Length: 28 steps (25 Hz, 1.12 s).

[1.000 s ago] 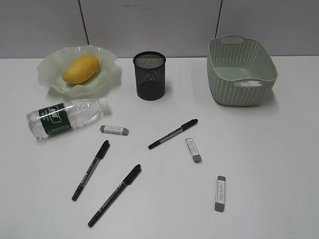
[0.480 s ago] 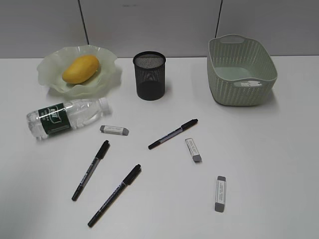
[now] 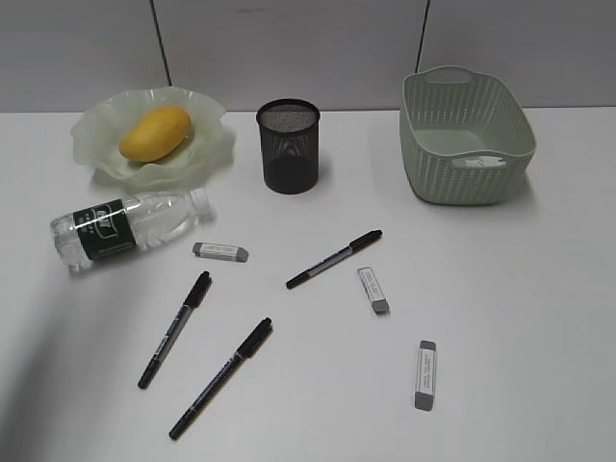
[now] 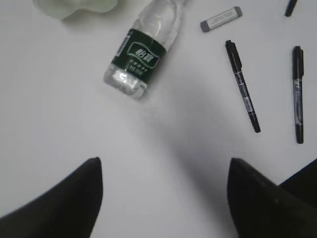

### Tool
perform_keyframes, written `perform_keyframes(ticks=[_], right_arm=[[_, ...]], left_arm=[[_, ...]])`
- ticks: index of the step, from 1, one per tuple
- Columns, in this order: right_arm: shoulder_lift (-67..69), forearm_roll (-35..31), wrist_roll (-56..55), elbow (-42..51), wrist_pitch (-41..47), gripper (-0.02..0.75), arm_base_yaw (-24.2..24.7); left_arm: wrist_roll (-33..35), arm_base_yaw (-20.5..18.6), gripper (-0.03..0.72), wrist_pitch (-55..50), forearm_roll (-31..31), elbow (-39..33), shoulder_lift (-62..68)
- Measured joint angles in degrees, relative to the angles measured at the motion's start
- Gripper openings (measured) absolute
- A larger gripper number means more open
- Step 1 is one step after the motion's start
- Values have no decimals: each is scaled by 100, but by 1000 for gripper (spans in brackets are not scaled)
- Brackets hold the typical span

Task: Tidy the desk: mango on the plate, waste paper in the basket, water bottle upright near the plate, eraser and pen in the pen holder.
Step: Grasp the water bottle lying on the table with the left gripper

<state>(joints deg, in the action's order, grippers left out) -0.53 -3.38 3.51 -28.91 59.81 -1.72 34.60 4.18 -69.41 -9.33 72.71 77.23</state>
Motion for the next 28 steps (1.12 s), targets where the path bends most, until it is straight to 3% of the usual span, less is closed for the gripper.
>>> perform_keyframes(ticks=[4,7,18,28], right_arm=[[0,0,0,0,0,509,0],[0,0,0,0,0,509,0],[0,0,0,0,-7,509,0],[0,0,0,0,-11,509,0]], left_arm=[[961,160,589,0,180,307,1079],[1265,283,589,0,323,528,1856],[1394,747,587,279,734,1613,3588],[1494,772,587,612,851,2121,4363]])
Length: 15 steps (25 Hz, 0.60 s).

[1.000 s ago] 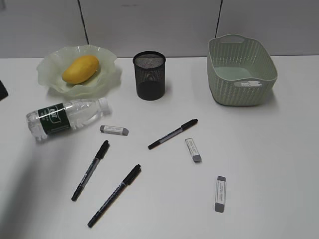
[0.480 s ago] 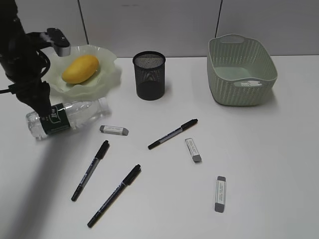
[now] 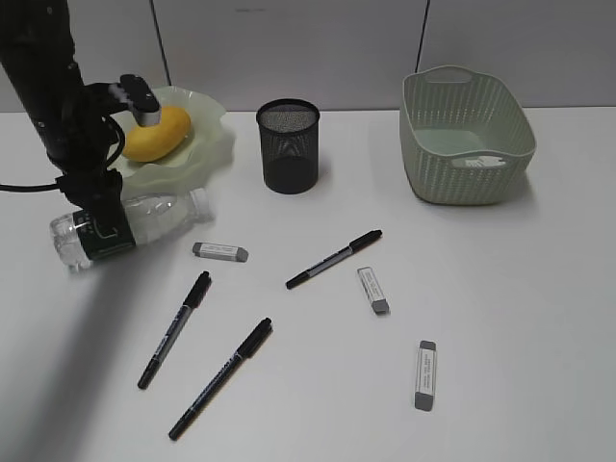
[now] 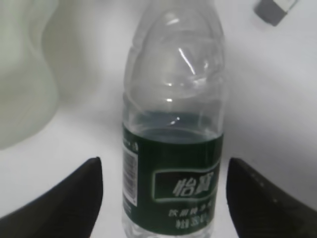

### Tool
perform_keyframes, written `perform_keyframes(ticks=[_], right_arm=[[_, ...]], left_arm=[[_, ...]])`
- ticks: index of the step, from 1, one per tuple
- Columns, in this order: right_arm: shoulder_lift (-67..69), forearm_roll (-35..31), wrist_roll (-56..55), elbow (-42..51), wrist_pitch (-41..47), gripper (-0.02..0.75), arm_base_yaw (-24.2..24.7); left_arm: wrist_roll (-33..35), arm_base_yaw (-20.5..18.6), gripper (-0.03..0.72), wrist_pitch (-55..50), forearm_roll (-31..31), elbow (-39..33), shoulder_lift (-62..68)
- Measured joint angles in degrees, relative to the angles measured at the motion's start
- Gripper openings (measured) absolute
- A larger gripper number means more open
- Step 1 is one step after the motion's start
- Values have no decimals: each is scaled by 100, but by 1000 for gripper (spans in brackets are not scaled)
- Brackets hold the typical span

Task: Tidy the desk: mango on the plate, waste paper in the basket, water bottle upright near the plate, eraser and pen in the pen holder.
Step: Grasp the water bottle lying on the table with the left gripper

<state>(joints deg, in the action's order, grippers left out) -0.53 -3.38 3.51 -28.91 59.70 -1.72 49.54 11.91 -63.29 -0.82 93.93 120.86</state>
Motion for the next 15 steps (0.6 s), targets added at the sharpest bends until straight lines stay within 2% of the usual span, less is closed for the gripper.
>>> perform_keyframes(ticks=[10,15], right_arm=[[0,0,0,0,0,509,0],[0,0,0,0,0,509,0]], left_arm=[[238,18,587,22,-105,268,589],[383,18,586,34,-435,480,863]])
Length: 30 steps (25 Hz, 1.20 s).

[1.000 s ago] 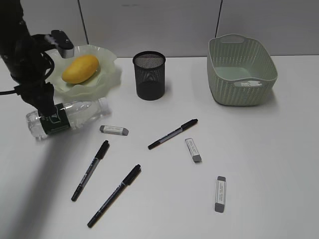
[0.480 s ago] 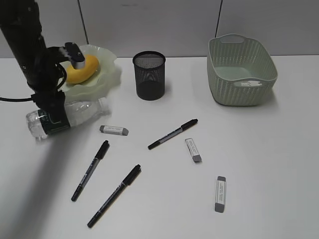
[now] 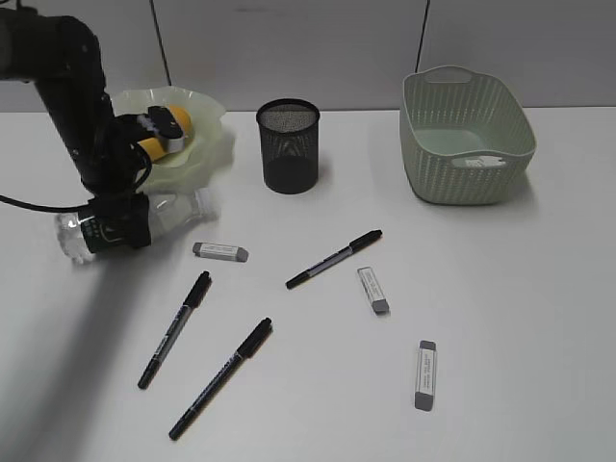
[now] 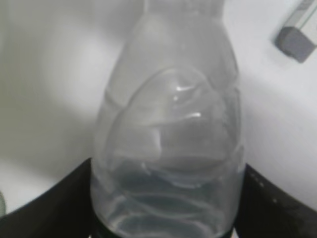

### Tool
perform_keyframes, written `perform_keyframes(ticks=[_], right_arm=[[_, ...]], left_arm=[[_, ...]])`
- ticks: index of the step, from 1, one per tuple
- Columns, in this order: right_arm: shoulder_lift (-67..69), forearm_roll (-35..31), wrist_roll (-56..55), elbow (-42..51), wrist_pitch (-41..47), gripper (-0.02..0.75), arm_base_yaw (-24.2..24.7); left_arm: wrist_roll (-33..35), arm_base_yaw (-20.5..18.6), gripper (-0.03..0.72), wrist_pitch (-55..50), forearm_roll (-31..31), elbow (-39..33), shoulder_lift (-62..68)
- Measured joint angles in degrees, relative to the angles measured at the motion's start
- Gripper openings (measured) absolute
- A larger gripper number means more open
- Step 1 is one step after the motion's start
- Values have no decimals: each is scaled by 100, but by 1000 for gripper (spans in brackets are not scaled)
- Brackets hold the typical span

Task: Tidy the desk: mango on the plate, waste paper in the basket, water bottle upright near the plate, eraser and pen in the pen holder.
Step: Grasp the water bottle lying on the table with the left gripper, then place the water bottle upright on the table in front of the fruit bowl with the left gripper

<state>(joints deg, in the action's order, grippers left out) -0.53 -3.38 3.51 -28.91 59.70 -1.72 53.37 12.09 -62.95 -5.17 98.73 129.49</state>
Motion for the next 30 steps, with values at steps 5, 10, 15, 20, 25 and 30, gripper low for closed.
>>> perform_keyframes(ticks=[5,10,15,20,25,30], right_arm=[[0,0,0,0,0,509,0],[0,0,0,0,0,509,0],[0,0,0,0,0,509,0],[0,0,0,0,0,509,0],[0,0,0,0,0,509,0],[0,0,0,0,0,509,0]], left_arm=[[18,0,538,-65,-119,45,73],[-351,0,525,-96,-227,45,73],[-612,0,523,-351,-261,45,73],[-1132,5,503,-600,-63,45,78],[-1747,5,489,-627,55,62,78],[-2840,35,489,-633,95,62,27]])
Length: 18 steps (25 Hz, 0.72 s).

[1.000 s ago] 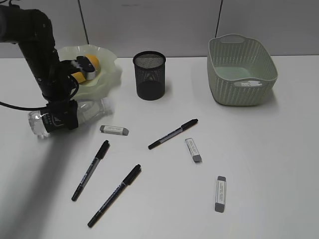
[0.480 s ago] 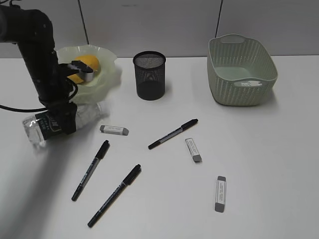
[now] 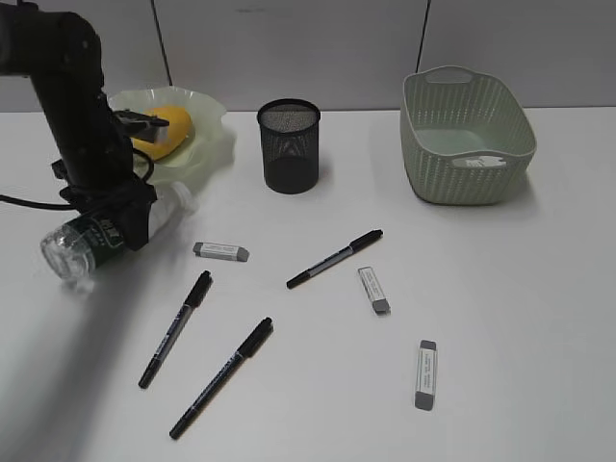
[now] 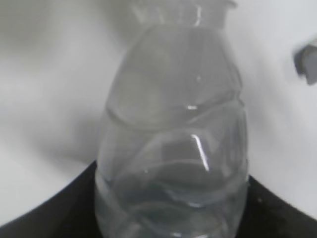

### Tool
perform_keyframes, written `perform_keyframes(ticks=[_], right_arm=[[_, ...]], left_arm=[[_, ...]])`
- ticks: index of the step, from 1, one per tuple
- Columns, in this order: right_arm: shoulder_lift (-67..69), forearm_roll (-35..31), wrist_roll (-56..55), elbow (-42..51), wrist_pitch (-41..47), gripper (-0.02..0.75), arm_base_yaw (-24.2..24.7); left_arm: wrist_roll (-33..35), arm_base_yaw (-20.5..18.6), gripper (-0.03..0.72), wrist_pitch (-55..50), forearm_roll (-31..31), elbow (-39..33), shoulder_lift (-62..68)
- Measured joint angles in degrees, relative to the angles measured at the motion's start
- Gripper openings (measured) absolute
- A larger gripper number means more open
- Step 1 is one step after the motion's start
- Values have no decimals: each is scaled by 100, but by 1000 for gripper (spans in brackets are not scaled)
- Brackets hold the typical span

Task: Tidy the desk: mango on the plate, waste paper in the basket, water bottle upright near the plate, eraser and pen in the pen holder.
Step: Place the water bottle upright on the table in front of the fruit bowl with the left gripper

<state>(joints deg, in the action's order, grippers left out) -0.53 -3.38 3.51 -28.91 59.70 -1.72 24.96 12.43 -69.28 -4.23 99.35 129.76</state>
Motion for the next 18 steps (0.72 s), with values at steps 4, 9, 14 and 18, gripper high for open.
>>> perform_keyframes(ticks=[4,9,14,18], right_arm=[[0,0,0,0,0,509,0],[0,0,0,0,0,509,0],[0,0,0,0,0,509,0],[0,-1,0,0,0,509,0]], left_arm=[[-1399,18,489,26,28,-131,-390],[-2234,43,489,-17,-4,-897,-1400],[-2352,43,489,214,-248,-1921,-2301],[-2371,43,489,1402,-755,-2941,-3235]])
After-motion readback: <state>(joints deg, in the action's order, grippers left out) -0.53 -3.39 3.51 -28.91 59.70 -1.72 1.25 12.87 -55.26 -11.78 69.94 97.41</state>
